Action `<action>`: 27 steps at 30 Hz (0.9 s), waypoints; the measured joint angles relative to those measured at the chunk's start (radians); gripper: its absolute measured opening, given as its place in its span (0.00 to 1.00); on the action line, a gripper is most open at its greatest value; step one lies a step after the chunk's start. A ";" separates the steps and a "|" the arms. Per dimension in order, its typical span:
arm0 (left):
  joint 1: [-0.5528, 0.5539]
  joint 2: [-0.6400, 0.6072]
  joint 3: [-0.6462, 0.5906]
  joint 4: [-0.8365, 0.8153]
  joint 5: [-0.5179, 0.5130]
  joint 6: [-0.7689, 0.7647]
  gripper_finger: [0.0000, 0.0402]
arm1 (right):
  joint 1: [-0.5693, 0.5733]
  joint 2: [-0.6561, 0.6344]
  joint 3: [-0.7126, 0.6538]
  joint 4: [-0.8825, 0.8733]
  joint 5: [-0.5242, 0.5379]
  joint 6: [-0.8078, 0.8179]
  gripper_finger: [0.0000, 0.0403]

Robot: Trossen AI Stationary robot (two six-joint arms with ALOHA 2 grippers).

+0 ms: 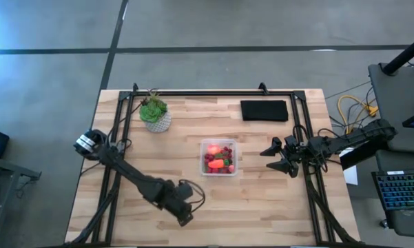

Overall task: Pick and placing Produce into tupperware
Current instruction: Put the small peach into the transparent container

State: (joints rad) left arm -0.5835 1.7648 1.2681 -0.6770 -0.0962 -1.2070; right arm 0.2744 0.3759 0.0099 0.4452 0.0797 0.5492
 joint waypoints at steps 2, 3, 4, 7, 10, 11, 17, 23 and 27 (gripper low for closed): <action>-0.026 0.000 -0.026 0.015 -0.004 -0.028 0.48 | 0.000 0.000 0.000 0.000 0.000 0.000 0.78; -0.037 0.000 -0.035 0.024 -0.005 -0.041 0.48 | 0.000 0.000 0.000 0.000 0.000 0.000 0.77; -0.046 0.000 -0.042 0.031 -0.009 -0.044 0.48 | 0.000 0.000 0.000 0.000 0.000 0.000 0.77; -0.069 0.004 -0.061 0.066 -0.039 -0.055 0.48 | 0.000 0.000 0.000 0.000 0.000 0.000 0.77; -0.075 0.013 -0.068 0.099 -0.046 -0.069 0.48 | 0.000 0.000 0.000 0.000 0.000 0.000 0.77; -0.078 0.013 -0.068 0.114 -0.047 -0.070 0.48 | 0.000 0.000 0.000 0.000 0.000 0.000 0.77; -0.085 0.072 -0.078 0.202 -0.052 -0.062 0.48 | 0.000 0.000 0.000 -0.001 0.000 0.000 0.78; -0.087 0.093 -0.081 0.191 -0.061 -0.042 0.48 | 0.000 0.000 0.000 -0.001 0.000 0.000 0.76; -0.086 0.105 -0.073 0.236 -0.074 -0.029 0.48 | 0.000 0.000 0.000 0.000 0.000 0.000 0.76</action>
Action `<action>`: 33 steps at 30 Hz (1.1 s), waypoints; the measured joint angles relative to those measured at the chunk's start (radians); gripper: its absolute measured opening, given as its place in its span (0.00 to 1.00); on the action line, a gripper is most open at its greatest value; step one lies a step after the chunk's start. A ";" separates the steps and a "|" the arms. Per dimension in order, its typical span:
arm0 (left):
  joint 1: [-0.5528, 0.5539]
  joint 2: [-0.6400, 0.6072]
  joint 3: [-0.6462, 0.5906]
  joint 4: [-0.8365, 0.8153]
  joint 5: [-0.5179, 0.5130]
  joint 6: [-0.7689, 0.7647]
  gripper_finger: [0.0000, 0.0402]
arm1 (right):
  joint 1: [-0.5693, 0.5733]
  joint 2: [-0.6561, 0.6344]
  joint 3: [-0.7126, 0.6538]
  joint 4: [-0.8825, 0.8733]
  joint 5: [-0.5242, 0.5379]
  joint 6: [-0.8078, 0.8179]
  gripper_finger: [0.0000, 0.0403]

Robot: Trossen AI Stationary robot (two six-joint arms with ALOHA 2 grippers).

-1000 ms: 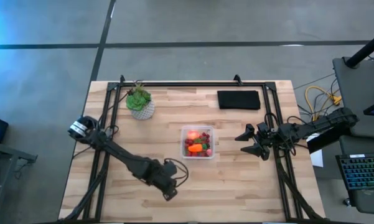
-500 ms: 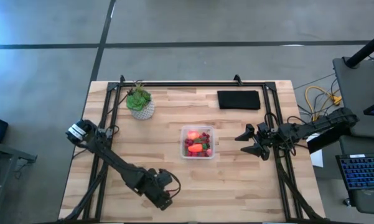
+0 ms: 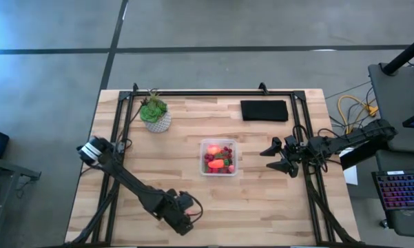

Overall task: Pick and placing Produce into tupperware
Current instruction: Put the small peach into the transparent container

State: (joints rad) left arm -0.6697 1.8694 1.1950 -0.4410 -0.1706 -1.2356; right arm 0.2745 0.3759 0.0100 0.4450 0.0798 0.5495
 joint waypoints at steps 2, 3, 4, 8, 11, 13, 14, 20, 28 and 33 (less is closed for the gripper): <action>0.000 0.015 -0.002 0.012 -0.002 0.016 0.48 | 0.000 0.000 0.000 0.000 0.000 0.000 0.77; 0.000 0.025 0.001 0.016 -0.002 0.019 0.48 | 0.000 0.000 0.000 -0.001 0.000 0.000 0.77; 0.000 0.030 0.003 0.015 -0.004 0.021 0.48 | 0.000 0.000 0.000 0.000 0.000 0.000 0.77; -0.001 0.042 0.003 0.015 -0.012 0.022 0.48 | 0.000 0.000 0.000 0.000 0.000 0.000 0.77; -0.001 0.042 0.003 0.016 -0.021 0.022 0.48 | 0.000 0.000 0.000 -0.001 0.000 0.000 0.76; -0.002 0.043 0.005 0.015 -0.034 0.038 0.48 | 0.000 0.000 0.000 0.000 0.000 0.000 0.76; -0.002 0.044 0.009 0.012 -0.041 0.044 0.47 | 0.000 0.000 0.000 0.000 0.000 0.000 0.76; -0.001 0.047 0.013 0.012 -0.069 0.071 0.33 | 0.000 0.000 0.000 0.000 0.000 0.000 0.77; 0.001 0.048 0.014 0.041 -0.141 0.153 0.22 | 0.000 0.000 0.000 0.000 0.000 0.000 0.77; 0.009 0.048 0.035 0.039 -0.158 0.236 0.22 | 0.000 0.000 0.000 0.000 0.000 0.000 0.77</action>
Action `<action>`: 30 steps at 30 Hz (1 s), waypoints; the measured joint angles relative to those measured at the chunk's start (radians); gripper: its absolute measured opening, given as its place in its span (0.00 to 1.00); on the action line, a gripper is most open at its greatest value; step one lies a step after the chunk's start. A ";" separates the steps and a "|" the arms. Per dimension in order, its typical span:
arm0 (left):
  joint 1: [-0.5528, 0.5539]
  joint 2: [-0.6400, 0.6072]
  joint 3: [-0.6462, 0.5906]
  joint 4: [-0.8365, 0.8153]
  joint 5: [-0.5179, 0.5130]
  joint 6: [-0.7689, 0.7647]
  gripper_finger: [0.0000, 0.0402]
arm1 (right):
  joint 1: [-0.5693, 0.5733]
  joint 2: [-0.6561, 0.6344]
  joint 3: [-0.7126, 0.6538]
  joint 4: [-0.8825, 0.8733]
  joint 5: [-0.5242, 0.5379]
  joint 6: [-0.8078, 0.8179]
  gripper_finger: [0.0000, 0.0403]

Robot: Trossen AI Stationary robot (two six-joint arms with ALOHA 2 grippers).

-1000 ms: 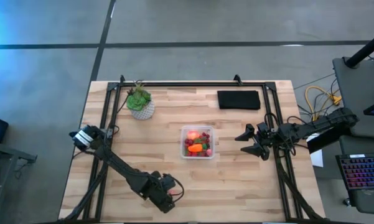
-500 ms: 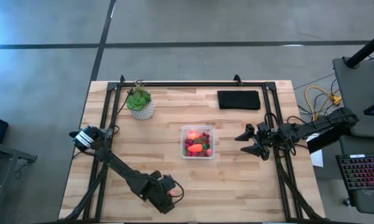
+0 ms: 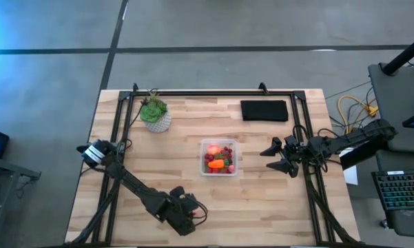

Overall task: Pick and placing Produce into tupperware
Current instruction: Put the small peach into the transparent container

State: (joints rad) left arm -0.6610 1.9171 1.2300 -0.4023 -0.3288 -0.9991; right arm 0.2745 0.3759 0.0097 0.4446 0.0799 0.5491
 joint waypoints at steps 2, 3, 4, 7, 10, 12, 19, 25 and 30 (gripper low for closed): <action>0.007 -0.007 0.016 -0.008 -0.002 0.040 0.22 | 0.000 0.000 0.000 0.000 0.000 0.000 0.76; 0.010 -0.017 0.024 -0.012 -0.003 0.058 0.22 | 0.000 0.000 0.000 0.000 0.000 0.000 0.76; 0.018 -0.031 0.035 -0.014 -0.009 0.085 0.22 | 0.000 0.000 0.000 0.000 0.000 0.000 0.76; 0.062 -0.089 0.070 -0.037 -0.062 0.193 0.22 | 0.000 0.000 0.000 0.000 0.000 0.000 0.77; 0.164 -0.134 0.108 -0.057 -0.073 0.324 0.22 | 0.000 0.000 0.000 0.000 0.000 0.000 0.77; 0.247 -0.154 0.124 -0.058 -0.047 0.413 0.22 | 0.000 0.000 0.000 0.000 0.000 0.000 0.77; 0.480 -0.158 0.129 -0.055 0.041 0.594 0.22 | 0.000 0.000 0.000 0.000 0.000 0.000 0.76; 0.546 -0.148 0.091 -0.018 0.078 0.669 0.22 | 0.000 0.000 0.000 0.000 0.000 0.000 0.78; 0.558 -0.141 0.058 0.061 0.052 0.667 0.34 | 0.000 0.000 0.000 0.000 0.000 0.000 0.77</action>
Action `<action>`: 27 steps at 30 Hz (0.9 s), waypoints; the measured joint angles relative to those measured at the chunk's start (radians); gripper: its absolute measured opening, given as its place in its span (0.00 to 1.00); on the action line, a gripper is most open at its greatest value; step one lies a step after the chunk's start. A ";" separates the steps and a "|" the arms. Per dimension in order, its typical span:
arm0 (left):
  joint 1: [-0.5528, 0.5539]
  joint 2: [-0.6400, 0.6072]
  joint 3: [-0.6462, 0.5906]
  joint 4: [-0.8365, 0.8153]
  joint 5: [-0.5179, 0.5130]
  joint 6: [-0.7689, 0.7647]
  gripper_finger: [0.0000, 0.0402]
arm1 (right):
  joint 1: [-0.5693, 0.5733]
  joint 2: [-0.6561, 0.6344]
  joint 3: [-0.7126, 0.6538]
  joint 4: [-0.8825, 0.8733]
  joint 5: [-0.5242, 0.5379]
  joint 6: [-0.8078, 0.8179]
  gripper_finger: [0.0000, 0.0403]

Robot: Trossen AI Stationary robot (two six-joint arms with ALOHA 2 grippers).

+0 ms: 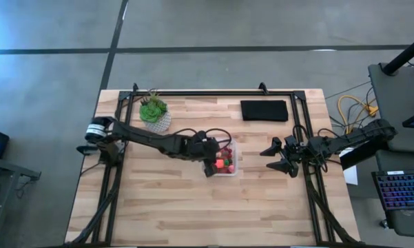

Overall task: Pick and placing Produce into tupperware
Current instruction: Put the small peach into the transparent container, then return to Home Position

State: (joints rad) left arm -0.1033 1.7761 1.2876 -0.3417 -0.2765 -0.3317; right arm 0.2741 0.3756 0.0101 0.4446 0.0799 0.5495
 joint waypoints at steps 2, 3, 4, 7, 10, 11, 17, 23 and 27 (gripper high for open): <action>0.000 0.004 -0.002 -0.006 -0.021 0.000 0.41 | 0.000 0.000 0.000 0.000 0.000 0.000 0.77; 0.001 0.005 -0.002 -0.005 -0.021 0.000 0.44 | 0.000 0.000 0.000 0.000 0.000 0.000 0.77; 0.001 0.006 -0.001 -0.004 -0.021 0.000 0.48 | 0.000 0.000 0.000 0.000 0.000 0.000 0.77; 0.002 0.008 -0.001 -0.007 -0.021 0.000 0.58 | 0.000 0.000 0.000 0.000 0.000 0.000 0.77; -0.001 -0.006 0.010 -0.010 0.032 0.023 0.64 | 0.000 0.000 0.000 0.000 0.000 0.000 0.78; -0.007 -0.017 0.019 -0.018 0.041 0.028 0.64 | 0.000 0.000 0.000 0.000 0.000 0.000 0.78; -0.045 -0.228 0.049 -0.110 0.096 -0.080 0.65 | 0.000 0.000 0.000 0.000 0.000 0.000 0.77; -0.160 -0.515 -0.054 -0.082 0.039 0.097 0.65 | 0.000 0.000 0.000 0.000 0.000 0.000 0.78; -0.238 -0.701 -0.230 -0.002 0.032 0.134 0.65 | 0.000 0.000 0.000 0.000 0.000 0.000 0.78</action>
State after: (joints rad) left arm -0.3410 1.0753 1.0579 -0.3438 -0.2445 -0.1972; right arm 0.2743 0.3759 0.0100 0.4448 0.0799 0.5495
